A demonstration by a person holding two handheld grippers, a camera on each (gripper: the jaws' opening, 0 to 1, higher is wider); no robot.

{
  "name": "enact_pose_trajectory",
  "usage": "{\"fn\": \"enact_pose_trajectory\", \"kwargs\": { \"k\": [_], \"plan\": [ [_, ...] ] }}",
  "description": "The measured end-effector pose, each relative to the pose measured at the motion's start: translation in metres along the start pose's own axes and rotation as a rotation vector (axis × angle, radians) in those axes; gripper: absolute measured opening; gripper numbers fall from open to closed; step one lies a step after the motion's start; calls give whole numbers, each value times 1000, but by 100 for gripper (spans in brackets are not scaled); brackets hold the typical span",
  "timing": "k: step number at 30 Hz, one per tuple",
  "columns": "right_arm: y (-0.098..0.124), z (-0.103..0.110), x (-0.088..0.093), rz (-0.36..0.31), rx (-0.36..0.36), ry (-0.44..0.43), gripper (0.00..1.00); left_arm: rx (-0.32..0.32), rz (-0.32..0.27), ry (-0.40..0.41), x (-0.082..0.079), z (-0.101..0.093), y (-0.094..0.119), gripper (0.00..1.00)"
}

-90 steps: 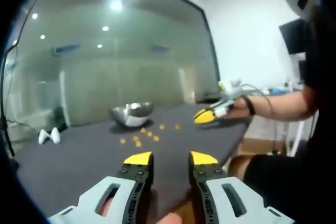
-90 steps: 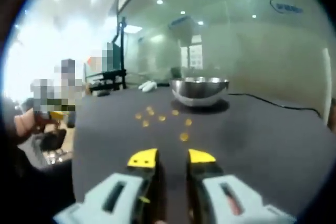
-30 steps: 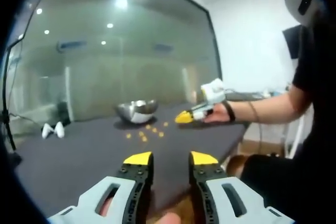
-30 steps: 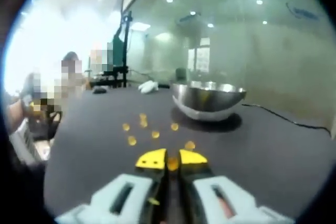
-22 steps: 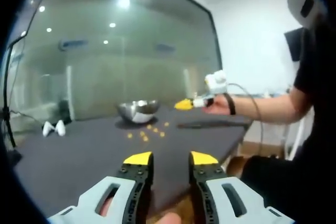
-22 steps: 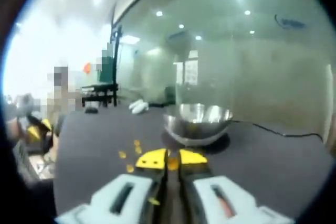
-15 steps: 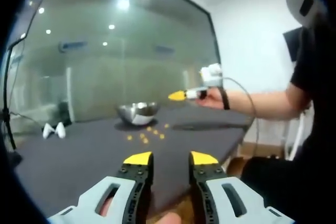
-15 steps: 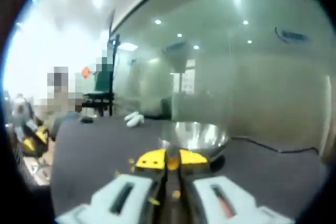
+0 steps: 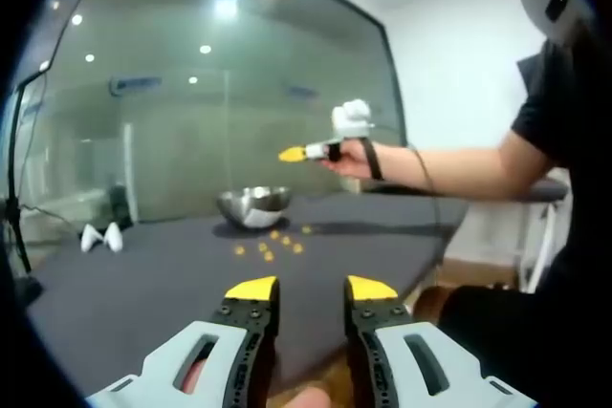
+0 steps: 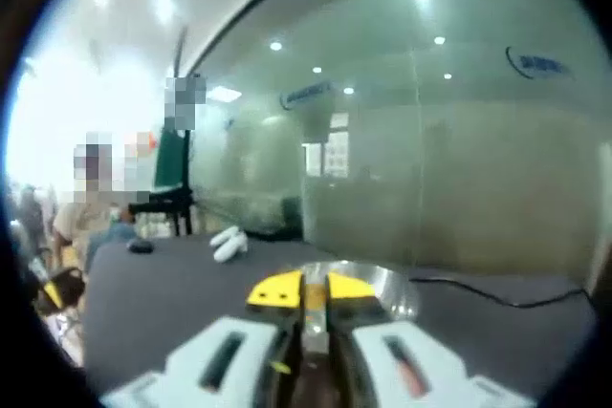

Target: Pick up the QQ candy scattered on the table and place it into the stainless steel bowl on the table

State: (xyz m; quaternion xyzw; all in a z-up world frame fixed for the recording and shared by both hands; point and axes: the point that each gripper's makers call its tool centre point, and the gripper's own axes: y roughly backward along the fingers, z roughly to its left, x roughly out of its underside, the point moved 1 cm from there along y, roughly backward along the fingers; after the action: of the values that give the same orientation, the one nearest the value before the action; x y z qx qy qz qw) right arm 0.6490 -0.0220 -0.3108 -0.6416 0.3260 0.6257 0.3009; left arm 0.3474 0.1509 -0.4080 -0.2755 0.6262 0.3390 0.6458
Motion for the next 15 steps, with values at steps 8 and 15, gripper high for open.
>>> {"fn": "enact_pose_trajectory", "kwargs": {
  "k": [8, 15],
  "plan": [
    [-28, -19, -2, 11, 53, -23, 9, 13, 21, -8, -1, -4, -1, 28],
    [-40, -28, -8, -1, 61, -37, 9, 22, 26, -15, -1, -5, -2, 28]
  ]
}}
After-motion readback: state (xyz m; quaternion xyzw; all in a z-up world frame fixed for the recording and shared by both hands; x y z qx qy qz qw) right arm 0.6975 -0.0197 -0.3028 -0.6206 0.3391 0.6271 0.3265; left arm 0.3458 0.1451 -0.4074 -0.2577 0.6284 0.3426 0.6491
